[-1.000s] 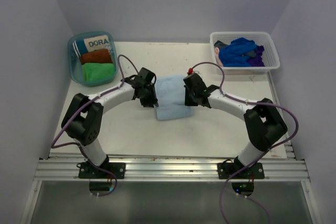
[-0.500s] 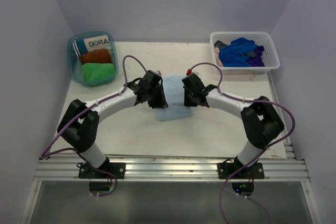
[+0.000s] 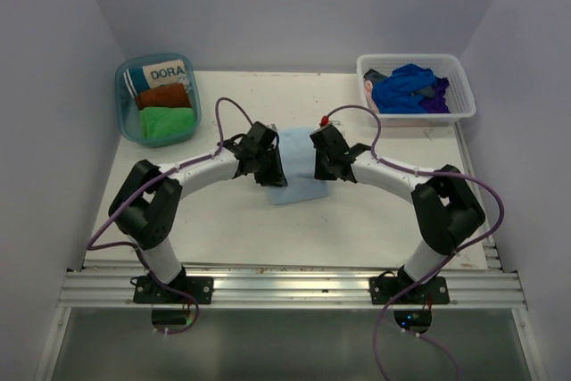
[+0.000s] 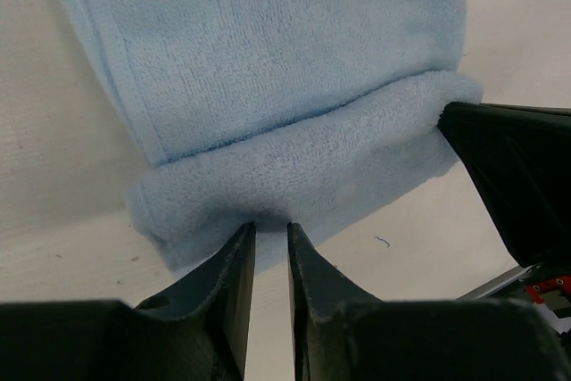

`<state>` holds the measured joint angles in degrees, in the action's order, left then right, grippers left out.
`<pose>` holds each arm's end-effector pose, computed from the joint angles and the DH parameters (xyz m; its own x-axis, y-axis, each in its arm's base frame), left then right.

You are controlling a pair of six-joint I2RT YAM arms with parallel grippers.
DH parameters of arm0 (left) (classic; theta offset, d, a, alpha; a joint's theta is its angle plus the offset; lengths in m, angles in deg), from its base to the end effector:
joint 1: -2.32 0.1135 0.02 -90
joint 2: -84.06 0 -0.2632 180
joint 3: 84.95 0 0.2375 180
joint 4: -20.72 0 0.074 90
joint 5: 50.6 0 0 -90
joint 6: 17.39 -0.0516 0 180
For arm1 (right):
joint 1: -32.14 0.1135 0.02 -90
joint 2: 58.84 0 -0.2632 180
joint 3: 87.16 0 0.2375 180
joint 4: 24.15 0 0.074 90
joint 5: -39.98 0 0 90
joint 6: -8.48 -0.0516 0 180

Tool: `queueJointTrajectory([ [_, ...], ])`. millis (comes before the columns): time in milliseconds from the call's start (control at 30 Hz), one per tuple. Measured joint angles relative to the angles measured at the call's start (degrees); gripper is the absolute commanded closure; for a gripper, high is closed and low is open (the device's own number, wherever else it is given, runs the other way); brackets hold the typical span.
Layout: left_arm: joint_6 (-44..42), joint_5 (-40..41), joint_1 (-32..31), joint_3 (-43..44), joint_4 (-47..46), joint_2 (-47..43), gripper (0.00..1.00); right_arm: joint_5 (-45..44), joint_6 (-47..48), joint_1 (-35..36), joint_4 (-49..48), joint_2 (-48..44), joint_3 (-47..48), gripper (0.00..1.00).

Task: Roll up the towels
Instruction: Roll the towel

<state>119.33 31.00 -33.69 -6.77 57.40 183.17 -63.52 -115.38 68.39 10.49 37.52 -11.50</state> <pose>0.2791 -0.2122 0.1829 -0.9378 -0.2087 -0.2774 -0.0551 0.8785 -0.4745 0.2829 0.1925 0.1890 -0.8115 0.0768 -0.5792 -0.0190 0.9874 0.1574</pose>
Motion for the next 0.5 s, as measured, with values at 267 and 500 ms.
queueJointTrajectory([
  [267,-0.74,-0.85,0.00,0.63,-1.75,2.82,0.77,-1.86,-1.60,-0.04,0.17,-0.11,-0.70,0.85],
  [500,-0.85,-1.70,0.04,1.09,-3.15,6.38,0.78,-1.92,-1.79,-0.04,0.50,-4.50,-2.64,0.54],
])
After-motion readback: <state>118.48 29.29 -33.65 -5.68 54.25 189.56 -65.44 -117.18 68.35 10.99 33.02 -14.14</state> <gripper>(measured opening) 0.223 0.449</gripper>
